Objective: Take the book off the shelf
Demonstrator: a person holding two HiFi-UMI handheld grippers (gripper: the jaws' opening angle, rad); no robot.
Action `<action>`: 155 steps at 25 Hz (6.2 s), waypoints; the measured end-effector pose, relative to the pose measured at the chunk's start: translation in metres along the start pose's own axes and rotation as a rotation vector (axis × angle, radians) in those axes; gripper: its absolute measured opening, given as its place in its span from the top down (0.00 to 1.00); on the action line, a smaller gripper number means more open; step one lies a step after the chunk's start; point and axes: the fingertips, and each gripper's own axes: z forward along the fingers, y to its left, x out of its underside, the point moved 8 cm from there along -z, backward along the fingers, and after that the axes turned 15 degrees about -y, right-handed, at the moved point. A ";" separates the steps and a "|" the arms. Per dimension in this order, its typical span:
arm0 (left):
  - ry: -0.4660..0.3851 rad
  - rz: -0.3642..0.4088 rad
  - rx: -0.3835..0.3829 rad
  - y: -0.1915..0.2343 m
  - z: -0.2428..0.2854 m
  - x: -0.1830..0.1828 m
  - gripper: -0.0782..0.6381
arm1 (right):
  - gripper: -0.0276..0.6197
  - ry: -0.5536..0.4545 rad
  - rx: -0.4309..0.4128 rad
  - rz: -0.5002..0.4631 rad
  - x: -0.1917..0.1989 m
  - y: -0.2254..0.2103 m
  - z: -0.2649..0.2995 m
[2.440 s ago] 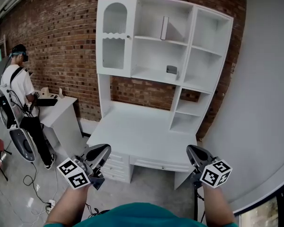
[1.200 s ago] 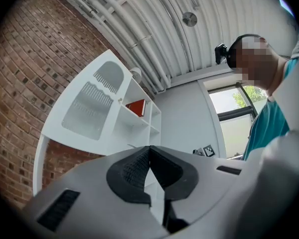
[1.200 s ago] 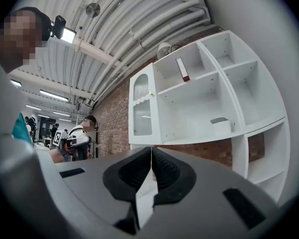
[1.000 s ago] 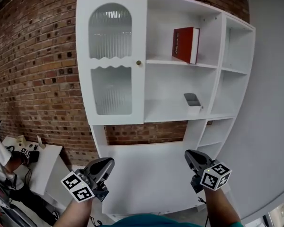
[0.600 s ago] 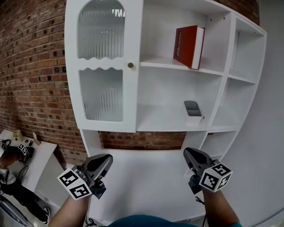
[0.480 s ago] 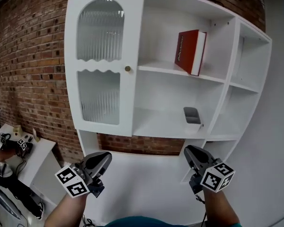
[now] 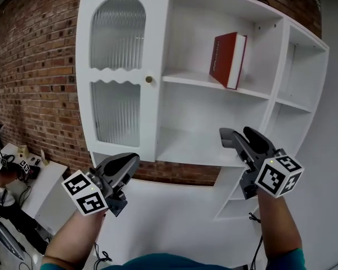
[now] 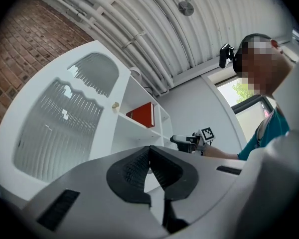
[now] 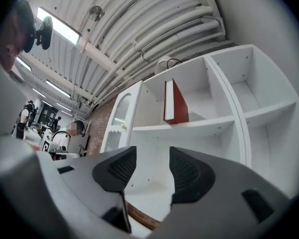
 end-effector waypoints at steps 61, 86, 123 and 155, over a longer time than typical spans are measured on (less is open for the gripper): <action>0.030 0.109 0.131 0.056 0.079 -0.169 0.87 | 0.69 0.109 0.459 -0.172 -0.134 -0.061 0.193; 0.059 -0.001 0.141 -0.006 0.032 -0.101 0.87 | 0.69 -0.078 0.174 -0.082 -0.148 0.013 0.010; 0.335 -0.238 -0.234 -0.029 -0.151 0.206 0.87 | 0.69 0.282 -0.170 0.320 0.252 0.077 -0.184; 0.586 -0.460 -0.464 -0.063 -0.274 0.308 0.87 | 0.69 0.679 0.065 0.321 0.386 0.076 -0.271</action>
